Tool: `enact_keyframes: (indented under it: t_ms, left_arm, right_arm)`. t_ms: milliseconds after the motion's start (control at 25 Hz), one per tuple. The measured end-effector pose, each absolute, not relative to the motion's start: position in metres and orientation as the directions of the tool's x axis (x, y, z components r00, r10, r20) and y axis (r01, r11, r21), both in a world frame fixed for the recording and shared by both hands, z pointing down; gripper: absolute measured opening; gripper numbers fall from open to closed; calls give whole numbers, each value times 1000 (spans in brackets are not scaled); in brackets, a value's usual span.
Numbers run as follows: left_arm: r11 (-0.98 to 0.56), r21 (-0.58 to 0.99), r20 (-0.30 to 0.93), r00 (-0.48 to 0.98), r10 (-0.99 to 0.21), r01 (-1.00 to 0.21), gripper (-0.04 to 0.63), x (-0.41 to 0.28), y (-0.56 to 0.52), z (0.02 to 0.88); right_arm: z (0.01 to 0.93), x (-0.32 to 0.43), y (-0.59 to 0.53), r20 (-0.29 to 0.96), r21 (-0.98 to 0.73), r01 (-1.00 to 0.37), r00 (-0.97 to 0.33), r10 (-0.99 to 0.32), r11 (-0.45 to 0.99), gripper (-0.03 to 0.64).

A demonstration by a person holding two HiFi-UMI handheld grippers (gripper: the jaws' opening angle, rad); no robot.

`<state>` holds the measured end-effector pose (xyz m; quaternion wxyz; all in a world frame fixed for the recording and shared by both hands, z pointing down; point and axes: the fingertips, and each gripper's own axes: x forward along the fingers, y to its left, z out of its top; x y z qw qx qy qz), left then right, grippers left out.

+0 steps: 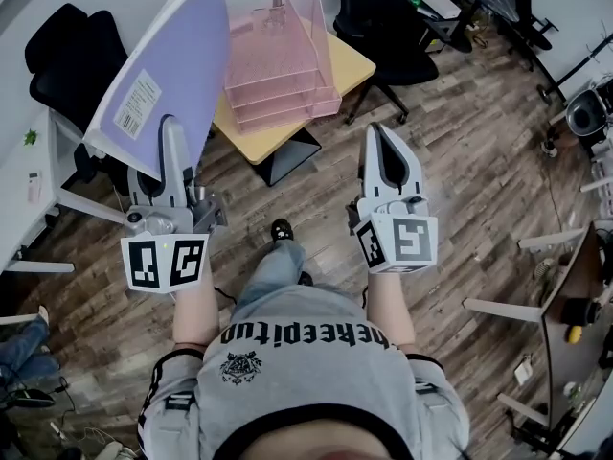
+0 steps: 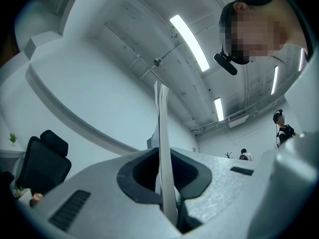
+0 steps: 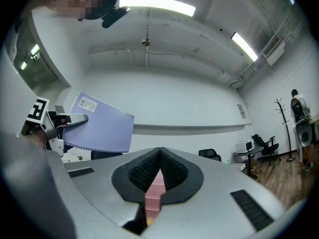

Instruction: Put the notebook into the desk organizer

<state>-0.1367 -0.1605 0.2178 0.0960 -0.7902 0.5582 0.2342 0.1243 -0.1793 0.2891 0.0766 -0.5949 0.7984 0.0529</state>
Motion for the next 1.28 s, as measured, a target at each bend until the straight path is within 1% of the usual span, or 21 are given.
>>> enact_keyframes:
  t_ms: [400,680,1080,1280]
  left_arm:
    - [-378,103,-481,287,-829,-920,32,-125,-249,211]
    - [-367,95,-452,288,-844,-925,32,-124,-312,213]
    - [-333,25,-336,306,-891,-943,32,-116,-383,236]
    - [-291,-60,-269,297,-916,-955,32,-110,-411,254]
  right_arm:
    - [277,125,-264,-202,17,-956,-291,-935,294,2]
    - [278,123,-318,-196,15,-958,-284,-938,287,2]
    - [283,120,-365,-178,8,-962,-269,-947,272,3]
    - [286,114,-380,-165,13,-962,-270,-949,271,2]
